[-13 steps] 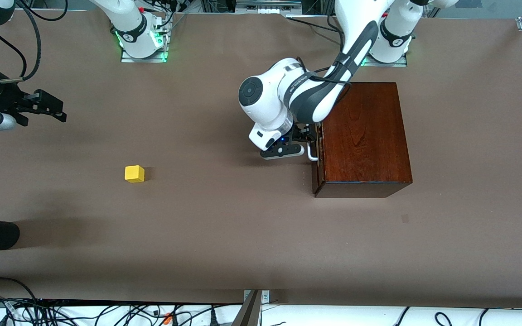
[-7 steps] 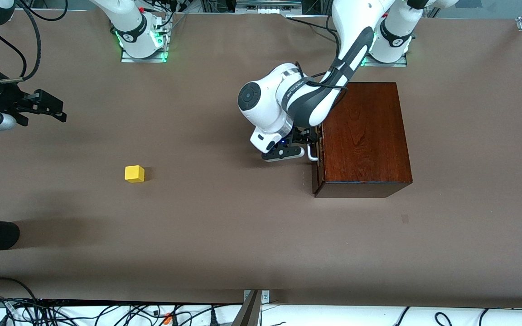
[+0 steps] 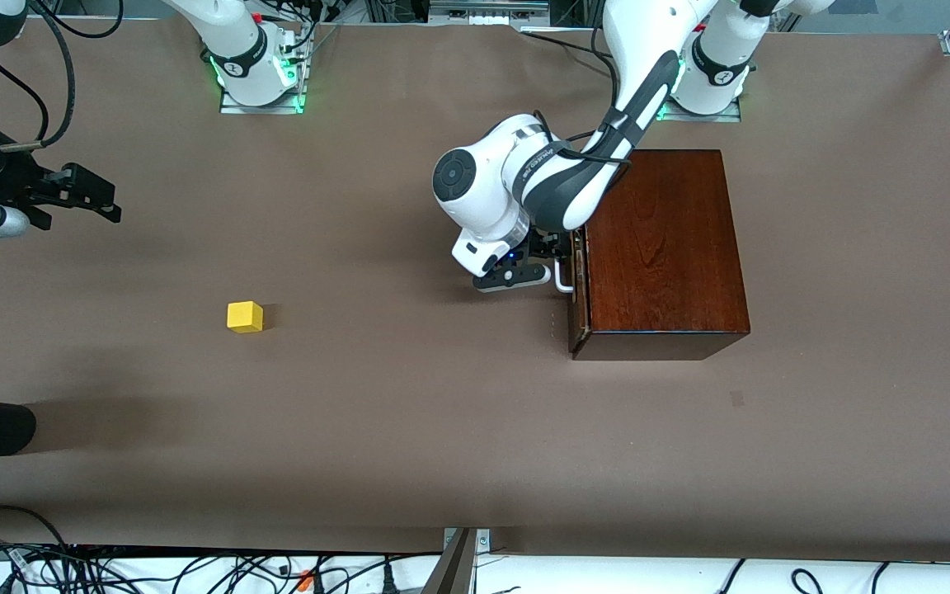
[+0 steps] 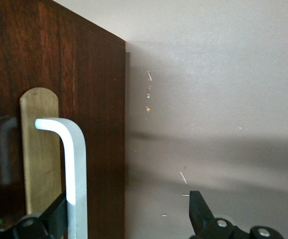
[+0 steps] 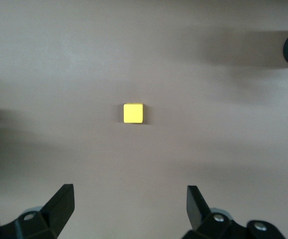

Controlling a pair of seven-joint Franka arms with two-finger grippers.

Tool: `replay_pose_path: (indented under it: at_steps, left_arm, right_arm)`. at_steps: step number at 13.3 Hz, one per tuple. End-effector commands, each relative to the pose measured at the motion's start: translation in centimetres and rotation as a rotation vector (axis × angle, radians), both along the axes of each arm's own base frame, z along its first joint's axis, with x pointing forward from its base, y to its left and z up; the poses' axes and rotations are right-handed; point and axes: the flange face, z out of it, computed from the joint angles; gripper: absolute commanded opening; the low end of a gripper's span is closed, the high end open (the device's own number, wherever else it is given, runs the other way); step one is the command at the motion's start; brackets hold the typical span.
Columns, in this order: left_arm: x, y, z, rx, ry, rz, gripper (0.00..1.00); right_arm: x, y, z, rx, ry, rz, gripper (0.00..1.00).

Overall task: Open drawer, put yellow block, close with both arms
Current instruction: 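Close the left gripper on the white drawer handle, then pull the drawer open by its handle with the left gripper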

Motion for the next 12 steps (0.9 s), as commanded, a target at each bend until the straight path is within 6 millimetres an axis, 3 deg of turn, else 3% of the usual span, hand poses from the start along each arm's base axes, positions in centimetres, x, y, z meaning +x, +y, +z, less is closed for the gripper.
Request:
replay_pose_path:
  at_steps: [1,6,12]
  left_arm:
    - [-1.0,-2.4,0.4,-0.131,0.03,0.042,1.0]
    - [-2.5,-5.2,1.1,-0.229,0.038,0.033,1.0]
    - [-2.8,-6.6,1.3,-0.308,0.032,0.047,1.0]
  right_arm:
    - [0.3,-0.1,0.5,-0.011,-0.002,0.005,1.0]
    - [0.3,-0.1,0.6,-0.011,-0.004,0.003,1.0]
    - [0.3,-0.2,0.5,-0.009,-0.001,0.005,1.0]
